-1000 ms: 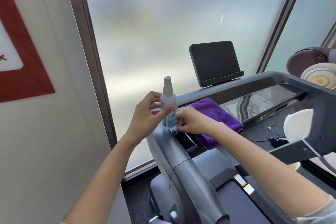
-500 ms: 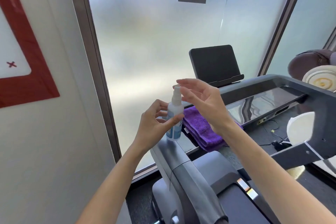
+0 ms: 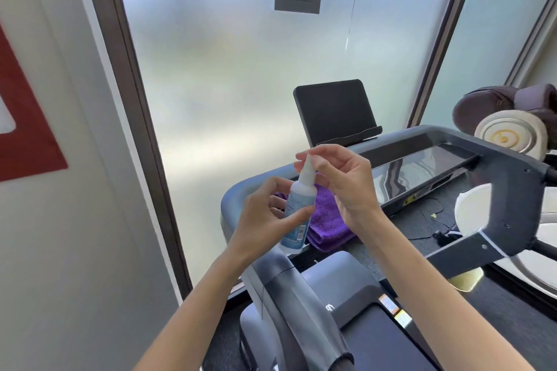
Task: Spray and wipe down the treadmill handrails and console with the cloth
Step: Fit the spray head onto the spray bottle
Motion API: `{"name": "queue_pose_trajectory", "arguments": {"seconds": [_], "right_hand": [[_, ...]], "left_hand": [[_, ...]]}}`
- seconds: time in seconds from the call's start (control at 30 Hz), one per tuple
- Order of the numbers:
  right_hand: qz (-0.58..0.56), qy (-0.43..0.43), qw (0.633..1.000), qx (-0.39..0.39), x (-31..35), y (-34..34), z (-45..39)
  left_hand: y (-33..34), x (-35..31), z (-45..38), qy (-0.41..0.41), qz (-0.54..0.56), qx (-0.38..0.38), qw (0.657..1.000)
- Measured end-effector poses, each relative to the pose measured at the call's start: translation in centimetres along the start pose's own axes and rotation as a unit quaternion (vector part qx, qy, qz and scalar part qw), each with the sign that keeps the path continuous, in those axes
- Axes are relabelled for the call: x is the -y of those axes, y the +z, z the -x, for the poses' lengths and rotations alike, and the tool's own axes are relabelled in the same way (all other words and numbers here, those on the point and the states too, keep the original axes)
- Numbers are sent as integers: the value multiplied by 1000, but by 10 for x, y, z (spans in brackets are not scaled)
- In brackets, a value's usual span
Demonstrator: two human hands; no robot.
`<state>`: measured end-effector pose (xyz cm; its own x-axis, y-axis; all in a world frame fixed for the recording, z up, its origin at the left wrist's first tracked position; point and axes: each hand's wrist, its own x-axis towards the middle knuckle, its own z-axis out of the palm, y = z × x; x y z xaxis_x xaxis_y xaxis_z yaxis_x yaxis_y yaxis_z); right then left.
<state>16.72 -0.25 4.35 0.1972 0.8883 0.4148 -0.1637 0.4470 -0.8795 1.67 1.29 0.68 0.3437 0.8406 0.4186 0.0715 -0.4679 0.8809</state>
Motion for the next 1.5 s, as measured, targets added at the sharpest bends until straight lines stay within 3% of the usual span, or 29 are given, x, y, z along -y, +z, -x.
{"name": "queue_pose_trajectory", "arguments": {"seconds": [0.1,0.2,0.4,0.63,0.73,0.87,1.0,1.13,1.37,1.5], "right_hand": [[-12,14,1000,-5,-1,-1,0],[-17,15,1000,-15,0,-4,-1],[-48,0,999,9,3,-6,-5],[-37,33,998,-36,-1,-2,-9],[-49,31,997,-42,2,-1,-12],[-76,24,996,-27,2,1,-15],[-33,19,999,-21,1,1,-14],[-5,14,1000,-24,1,1,-14],[7,-16,1000,-19,2,0,-15],[1,-26,998,59,-1,0,-13]], "left_hand": [[9,1,-1,53,-95,-80,991],[11,2,-4,72,-112,-121,984],[7,1,-4,-4,10,30,1000],[13,7,-10,30,-84,-98,991],[12,4,-11,-1,-33,-66,997],[5,-2,-13,-74,116,41,990],[7,0,-12,6,21,-30,999],[9,4,-12,34,0,-84,996],[2,5,-11,-14,47,-43,998],[2,3,-13,-20,92,-47,994]]}}
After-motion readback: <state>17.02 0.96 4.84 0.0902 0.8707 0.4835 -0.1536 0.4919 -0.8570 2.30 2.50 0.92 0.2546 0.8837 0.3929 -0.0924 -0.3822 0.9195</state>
